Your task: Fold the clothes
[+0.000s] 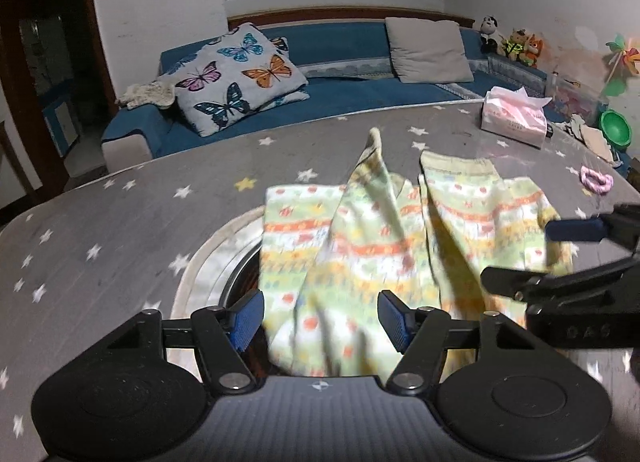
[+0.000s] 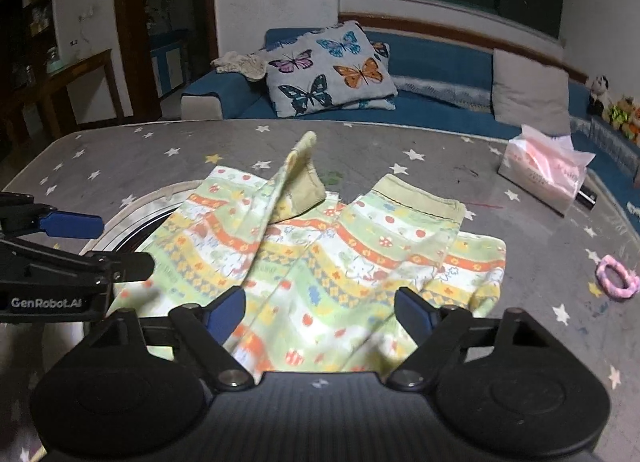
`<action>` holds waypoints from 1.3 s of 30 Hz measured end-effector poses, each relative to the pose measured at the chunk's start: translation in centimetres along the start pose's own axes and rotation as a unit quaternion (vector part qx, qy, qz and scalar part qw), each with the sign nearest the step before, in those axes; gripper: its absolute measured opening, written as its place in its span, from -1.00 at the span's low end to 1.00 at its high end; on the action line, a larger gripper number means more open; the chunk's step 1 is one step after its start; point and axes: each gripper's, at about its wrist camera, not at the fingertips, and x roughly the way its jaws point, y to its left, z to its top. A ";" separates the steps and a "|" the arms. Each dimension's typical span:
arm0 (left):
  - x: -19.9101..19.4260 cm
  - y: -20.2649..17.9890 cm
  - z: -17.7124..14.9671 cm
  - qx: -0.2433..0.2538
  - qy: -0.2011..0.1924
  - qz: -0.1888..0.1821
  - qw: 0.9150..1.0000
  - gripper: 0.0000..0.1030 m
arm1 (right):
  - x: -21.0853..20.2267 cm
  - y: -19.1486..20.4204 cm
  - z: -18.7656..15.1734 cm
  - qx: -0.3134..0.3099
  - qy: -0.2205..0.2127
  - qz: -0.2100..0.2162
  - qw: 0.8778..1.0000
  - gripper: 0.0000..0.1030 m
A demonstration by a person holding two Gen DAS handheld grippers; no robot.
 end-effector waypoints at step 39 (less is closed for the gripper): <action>11.3 -2.9 7.0 0.023 0.000 -0.007 1.000 -0.11 | 6.8 -3.7 3.2 0.058 0.038 -0.012 0.998 -0.94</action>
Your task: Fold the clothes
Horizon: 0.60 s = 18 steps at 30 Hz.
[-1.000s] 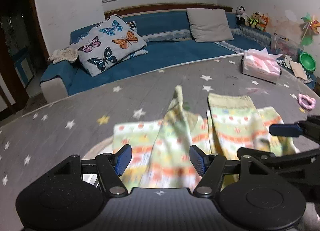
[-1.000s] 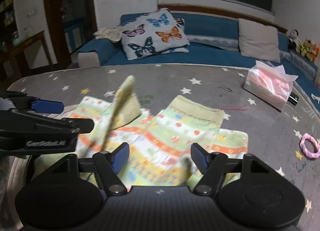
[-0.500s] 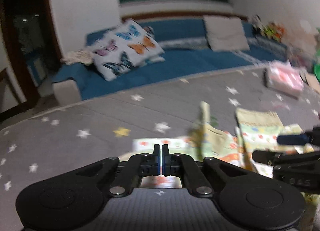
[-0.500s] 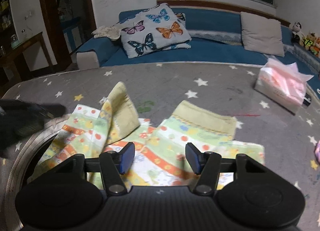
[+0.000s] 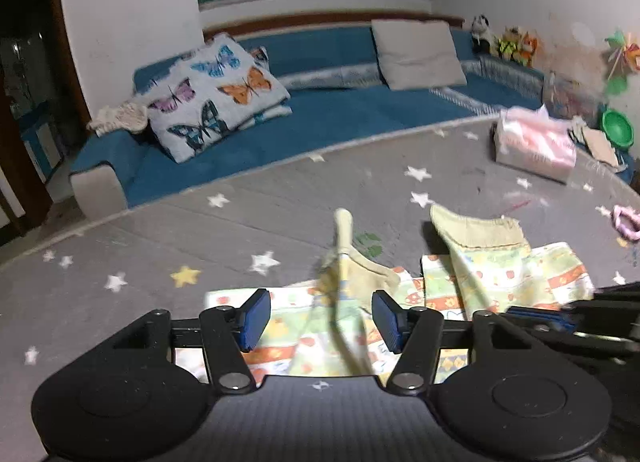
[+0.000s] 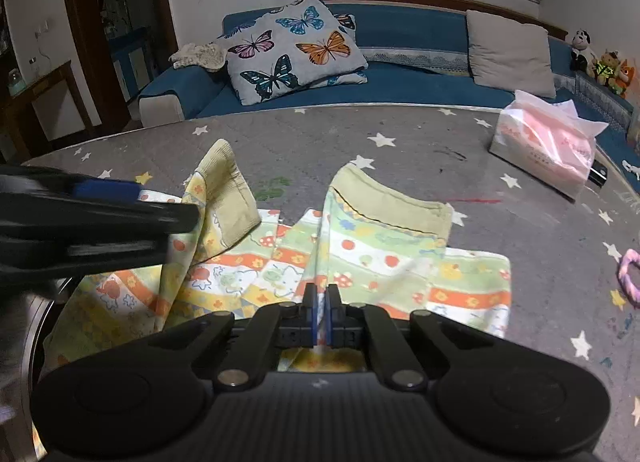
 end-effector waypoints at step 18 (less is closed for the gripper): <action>-5.8 6.4 -2.3 -0.085 -0.074 0.051 0.992 -0.98 | 0.2 -0.2 -0.3 0.021 -0.011 -0.003 1.000 -0.97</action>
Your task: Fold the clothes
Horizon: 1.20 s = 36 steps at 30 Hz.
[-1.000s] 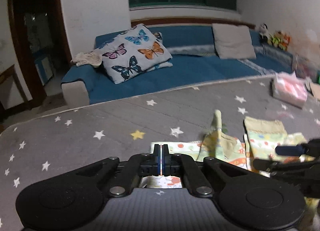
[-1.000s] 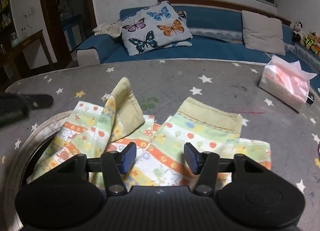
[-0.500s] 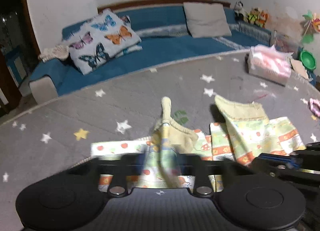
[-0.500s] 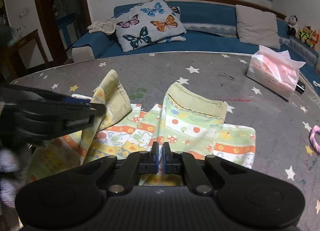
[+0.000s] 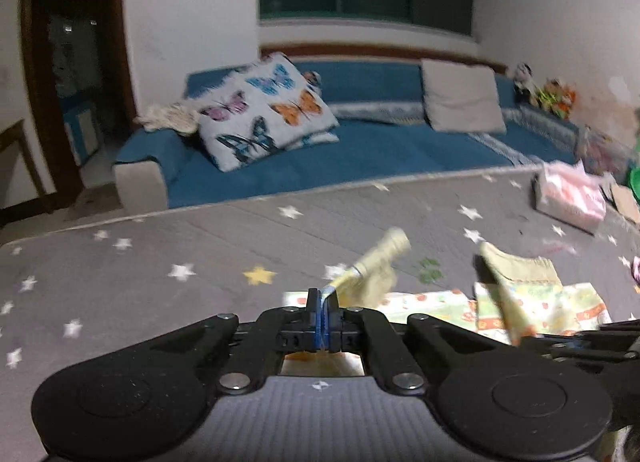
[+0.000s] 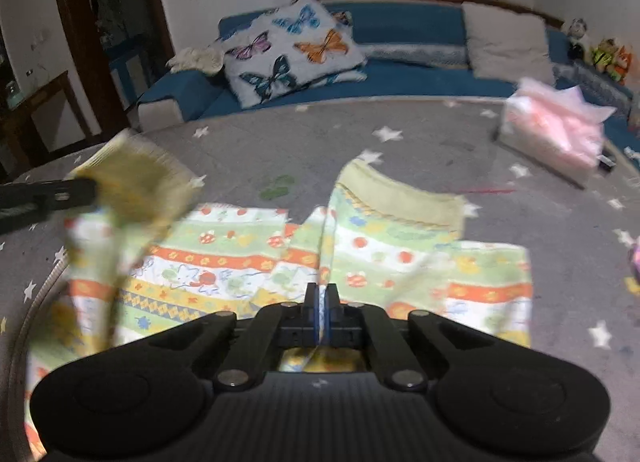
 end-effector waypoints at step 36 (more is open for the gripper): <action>-23.5 20.9 -20.0 -0.250 0.021 0.155 0.956 -0.01 | -14.4 -10.8 -15.2 0.002 -0.032 -0.150 0.988 0.20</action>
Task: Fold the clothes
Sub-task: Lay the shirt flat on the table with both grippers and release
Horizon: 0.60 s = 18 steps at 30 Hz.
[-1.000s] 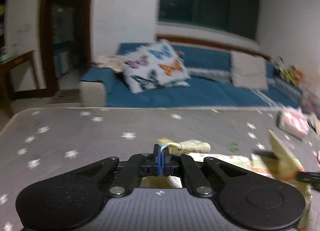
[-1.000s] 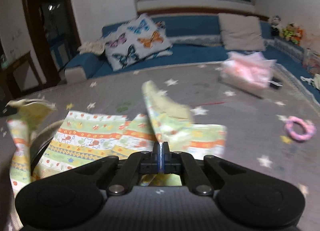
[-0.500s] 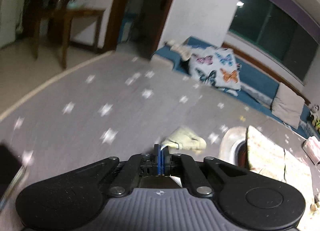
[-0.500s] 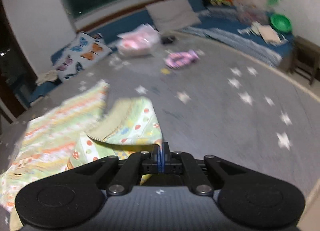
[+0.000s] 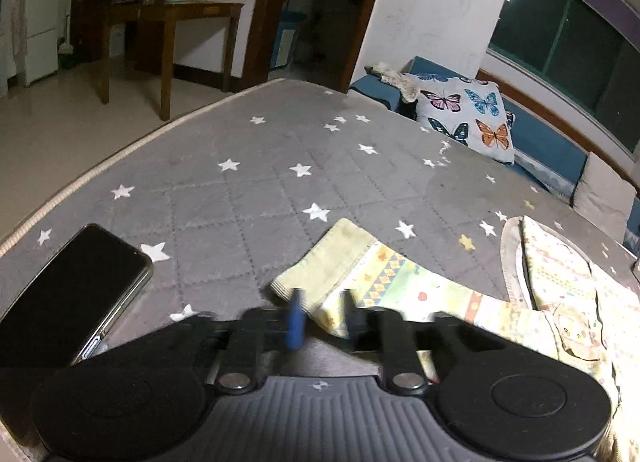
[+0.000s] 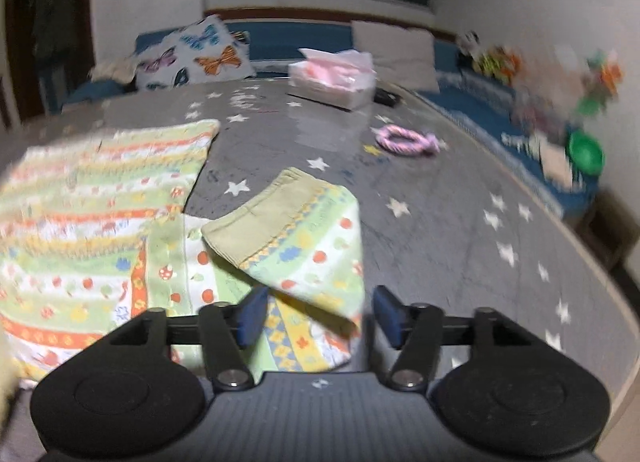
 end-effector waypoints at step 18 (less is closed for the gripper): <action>-0.1 -5.1 0.4 0.068 -0.025 -0.021 0.997 0.91 | -0.7 -3.1 2.7 0.047 -0.041 -0.025 0.998 0.27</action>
